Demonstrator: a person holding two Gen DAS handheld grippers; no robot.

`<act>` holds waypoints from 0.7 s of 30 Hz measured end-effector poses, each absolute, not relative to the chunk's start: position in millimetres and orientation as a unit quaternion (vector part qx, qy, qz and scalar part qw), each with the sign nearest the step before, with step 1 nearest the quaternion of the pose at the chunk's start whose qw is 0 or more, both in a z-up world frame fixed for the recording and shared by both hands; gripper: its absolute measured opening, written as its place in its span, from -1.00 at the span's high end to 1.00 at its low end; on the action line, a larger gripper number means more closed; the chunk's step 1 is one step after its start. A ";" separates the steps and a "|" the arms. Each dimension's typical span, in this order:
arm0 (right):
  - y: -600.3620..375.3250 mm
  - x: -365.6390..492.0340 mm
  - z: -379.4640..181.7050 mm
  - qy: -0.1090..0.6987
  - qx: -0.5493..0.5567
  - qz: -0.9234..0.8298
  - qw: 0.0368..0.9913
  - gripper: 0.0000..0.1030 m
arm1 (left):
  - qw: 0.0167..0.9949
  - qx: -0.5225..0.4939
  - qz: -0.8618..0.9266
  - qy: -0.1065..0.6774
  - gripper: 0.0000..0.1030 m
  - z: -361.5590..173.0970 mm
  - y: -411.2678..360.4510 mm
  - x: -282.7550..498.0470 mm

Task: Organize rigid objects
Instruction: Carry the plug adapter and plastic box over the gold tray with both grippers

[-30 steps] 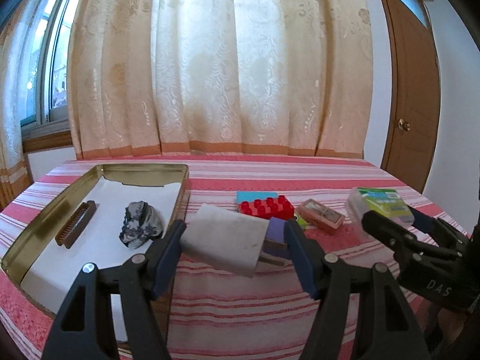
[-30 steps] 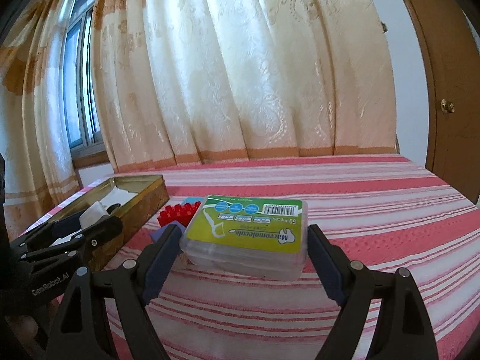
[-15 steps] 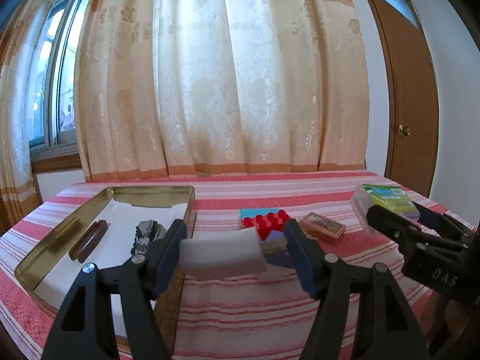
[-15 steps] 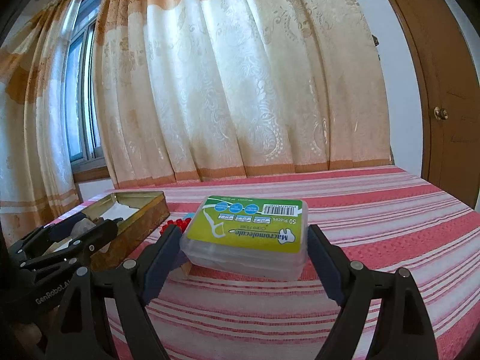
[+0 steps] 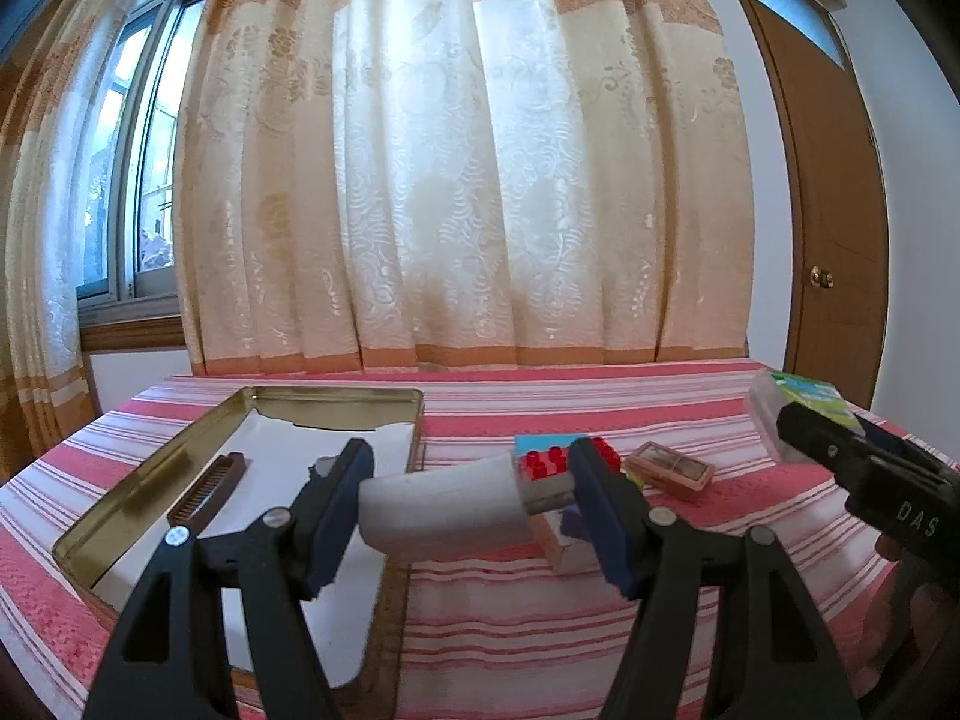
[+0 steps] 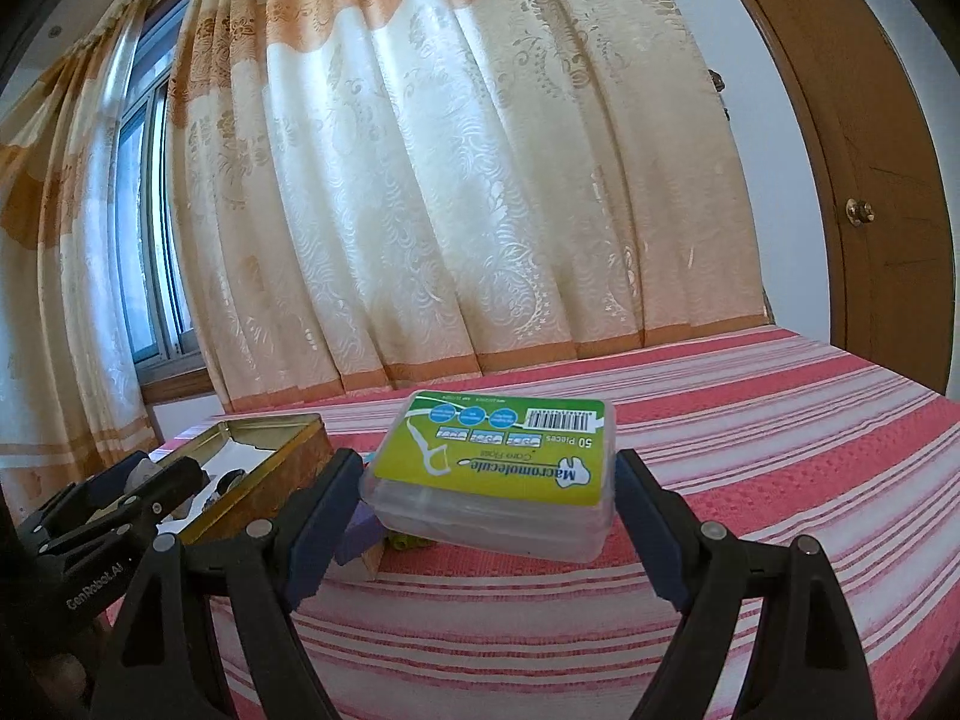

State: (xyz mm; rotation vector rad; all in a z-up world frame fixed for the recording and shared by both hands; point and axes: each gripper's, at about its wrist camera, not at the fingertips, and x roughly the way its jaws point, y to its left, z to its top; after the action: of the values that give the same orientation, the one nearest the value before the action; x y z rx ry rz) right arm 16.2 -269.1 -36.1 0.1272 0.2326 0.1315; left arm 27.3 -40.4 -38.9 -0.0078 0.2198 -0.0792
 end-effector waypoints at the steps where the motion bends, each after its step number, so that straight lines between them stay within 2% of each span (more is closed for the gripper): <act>1: -268.7 16.0 -36.1 0.116 0.063 0.066 0.989 -0.65 | 0.993 -0.004 -0.037 0.108 -0.31 -39.1 -38.6 26.9; 21: -243.9 9.5 -38.5 0.102 0.038 0.074 0.991 -0.66 | 0.995 -0.012 -0.015 0.100 -0.31 -40.7 -17.0 25.6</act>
State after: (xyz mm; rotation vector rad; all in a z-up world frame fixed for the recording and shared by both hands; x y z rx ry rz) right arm 9.5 -243.9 -38.5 0.0764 0.2052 0.1480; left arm 25.6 -17.0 -40.7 -0.0247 0.1996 -0.0303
